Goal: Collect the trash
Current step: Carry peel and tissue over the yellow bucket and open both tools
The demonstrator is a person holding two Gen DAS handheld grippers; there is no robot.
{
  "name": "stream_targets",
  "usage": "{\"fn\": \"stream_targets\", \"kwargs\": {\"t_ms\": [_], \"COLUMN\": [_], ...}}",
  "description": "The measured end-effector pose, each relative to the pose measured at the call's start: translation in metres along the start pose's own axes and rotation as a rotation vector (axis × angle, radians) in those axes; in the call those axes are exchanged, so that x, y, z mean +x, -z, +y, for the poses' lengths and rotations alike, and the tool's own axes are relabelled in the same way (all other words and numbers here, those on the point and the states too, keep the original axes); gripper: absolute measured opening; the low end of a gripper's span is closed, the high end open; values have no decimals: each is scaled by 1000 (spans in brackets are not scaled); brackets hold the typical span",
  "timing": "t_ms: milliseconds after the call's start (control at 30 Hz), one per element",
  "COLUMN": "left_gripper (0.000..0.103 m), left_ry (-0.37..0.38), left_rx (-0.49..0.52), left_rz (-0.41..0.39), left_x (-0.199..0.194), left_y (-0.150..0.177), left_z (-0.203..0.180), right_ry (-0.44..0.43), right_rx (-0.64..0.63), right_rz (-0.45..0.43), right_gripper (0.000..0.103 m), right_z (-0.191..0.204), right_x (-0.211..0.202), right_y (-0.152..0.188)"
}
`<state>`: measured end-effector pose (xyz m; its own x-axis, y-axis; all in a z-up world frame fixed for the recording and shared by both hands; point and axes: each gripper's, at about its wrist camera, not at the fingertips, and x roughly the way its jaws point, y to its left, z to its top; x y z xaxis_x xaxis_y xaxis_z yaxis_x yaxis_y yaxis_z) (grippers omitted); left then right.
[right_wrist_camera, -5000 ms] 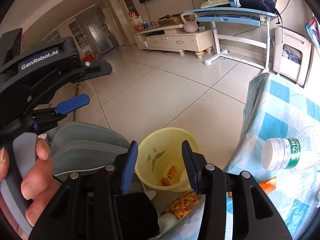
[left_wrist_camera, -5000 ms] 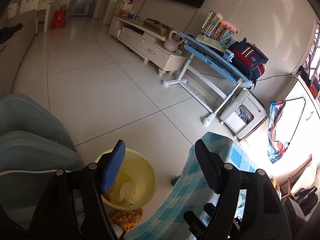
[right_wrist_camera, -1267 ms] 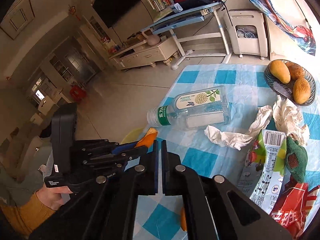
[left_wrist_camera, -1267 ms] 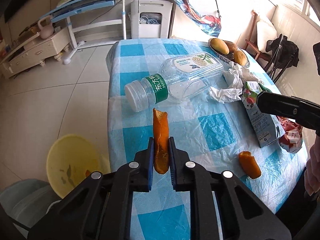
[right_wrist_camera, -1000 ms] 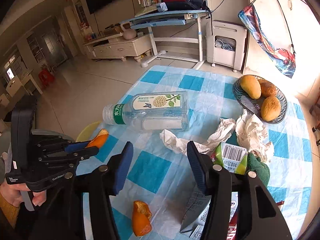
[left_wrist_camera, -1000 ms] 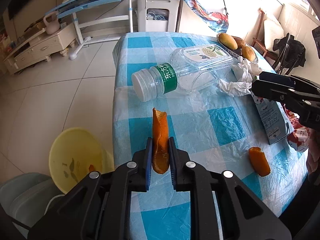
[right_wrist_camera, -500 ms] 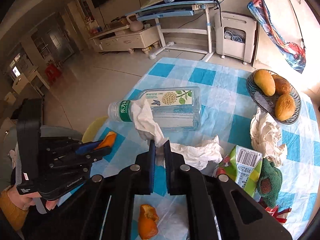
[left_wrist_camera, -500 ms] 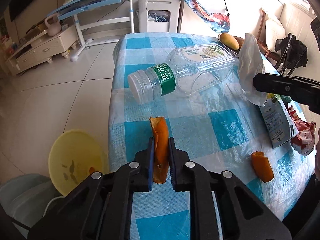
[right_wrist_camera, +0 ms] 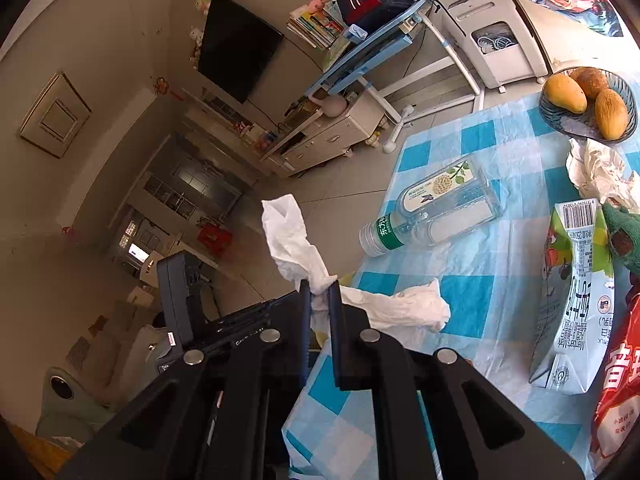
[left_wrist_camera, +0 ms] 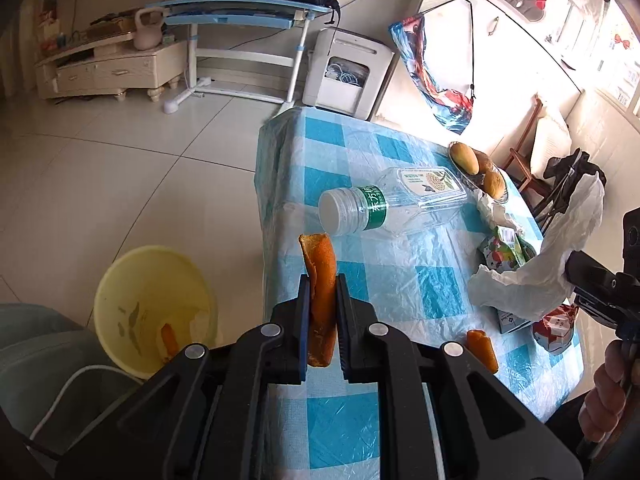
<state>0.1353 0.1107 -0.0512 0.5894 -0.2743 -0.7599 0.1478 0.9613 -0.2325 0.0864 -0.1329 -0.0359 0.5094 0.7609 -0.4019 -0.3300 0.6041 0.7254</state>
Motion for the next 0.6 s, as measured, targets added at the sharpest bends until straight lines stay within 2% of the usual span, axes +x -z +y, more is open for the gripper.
{"fn": "stream_targets", "kwargs": {"t_ms": [233, 300, 467, 600], "left_gripper": [12, 12, 12, 12], "left_ry": [-56, -65, -128, -122], "left_rx": [-197, -228, -207, -304], "left_rz": [-79, -68, -44, 12], "left_x": [-26, -26, -25, -14], "left_y": [-10, -15, -37, -38], "left_z": [51, 61, 80, 119], "right_ry": [-81, -99, -139, -135], "right_rx": [1, -1, -12, -56], "right_rz": [10, 13, 42, 89], "right_gripper": [9, 9, 9, 9], "right_z": [19, 26, 43, 59], "right_x": [21, 31, 63, 96], "right_y": [1, 0, -3, -6]}}
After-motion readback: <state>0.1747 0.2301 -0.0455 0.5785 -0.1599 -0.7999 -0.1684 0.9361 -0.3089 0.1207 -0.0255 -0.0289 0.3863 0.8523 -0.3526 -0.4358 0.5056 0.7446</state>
